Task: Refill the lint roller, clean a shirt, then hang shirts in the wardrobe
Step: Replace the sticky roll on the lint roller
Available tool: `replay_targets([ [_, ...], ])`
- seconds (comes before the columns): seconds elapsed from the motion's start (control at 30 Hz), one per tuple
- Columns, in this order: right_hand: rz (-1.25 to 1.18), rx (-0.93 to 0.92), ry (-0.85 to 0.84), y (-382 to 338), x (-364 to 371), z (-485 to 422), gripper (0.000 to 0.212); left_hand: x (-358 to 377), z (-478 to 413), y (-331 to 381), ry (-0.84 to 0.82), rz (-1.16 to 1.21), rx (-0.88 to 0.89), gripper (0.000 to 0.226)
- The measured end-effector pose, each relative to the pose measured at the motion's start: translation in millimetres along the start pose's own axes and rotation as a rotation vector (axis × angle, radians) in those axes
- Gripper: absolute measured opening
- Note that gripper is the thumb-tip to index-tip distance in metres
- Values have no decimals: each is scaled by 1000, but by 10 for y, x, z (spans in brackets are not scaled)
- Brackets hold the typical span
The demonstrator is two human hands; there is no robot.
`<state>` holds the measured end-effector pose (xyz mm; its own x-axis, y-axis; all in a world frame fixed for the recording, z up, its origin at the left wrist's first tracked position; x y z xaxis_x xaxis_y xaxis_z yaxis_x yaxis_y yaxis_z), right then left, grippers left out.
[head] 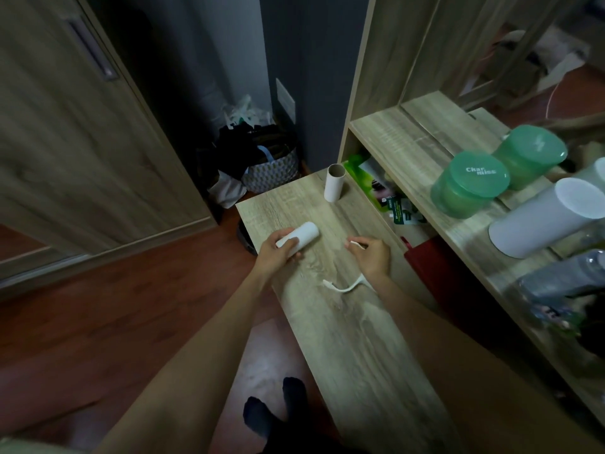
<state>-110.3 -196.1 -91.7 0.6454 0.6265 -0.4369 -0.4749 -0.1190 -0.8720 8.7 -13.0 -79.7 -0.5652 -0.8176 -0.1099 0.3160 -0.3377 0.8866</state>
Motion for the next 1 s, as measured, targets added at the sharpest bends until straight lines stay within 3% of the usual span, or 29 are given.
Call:
replay_targets([
  [0.1,66,0,4,0,9,-36,25,-31,-14,22,40,0,15,45],
  [0.23,144,-140,85,-220,24,-55,31,-8,-5,75,24,39,47,45],
  [0.37,-121,-60,-161,-502,139,-46,31,60,-38,130,-56,170,58,34],
  [0.5,-489,86,-265,-647,191,-21,20,84,-73,147,-149,300,10,23],
  [0.77,-254,-170,-236,-723,205,16,36,91,-192,49,-77,509,-169,38],
  [1.0,-132,-185,-322,-775,171,18,43,80,-214,26,-83,514,-206,32],
])
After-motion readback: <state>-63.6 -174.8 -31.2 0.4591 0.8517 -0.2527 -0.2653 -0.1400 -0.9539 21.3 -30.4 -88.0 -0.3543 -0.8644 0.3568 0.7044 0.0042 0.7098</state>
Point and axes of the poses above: each hand's wrist, its own z-axis away from the middle knuckle, its own x-axis out of the palm, y = z × x, the point moved 3 cm from there along -z, towards the middle knuckle, and after that the axes turned 5 degrees about -z, right-handed, at the moved point
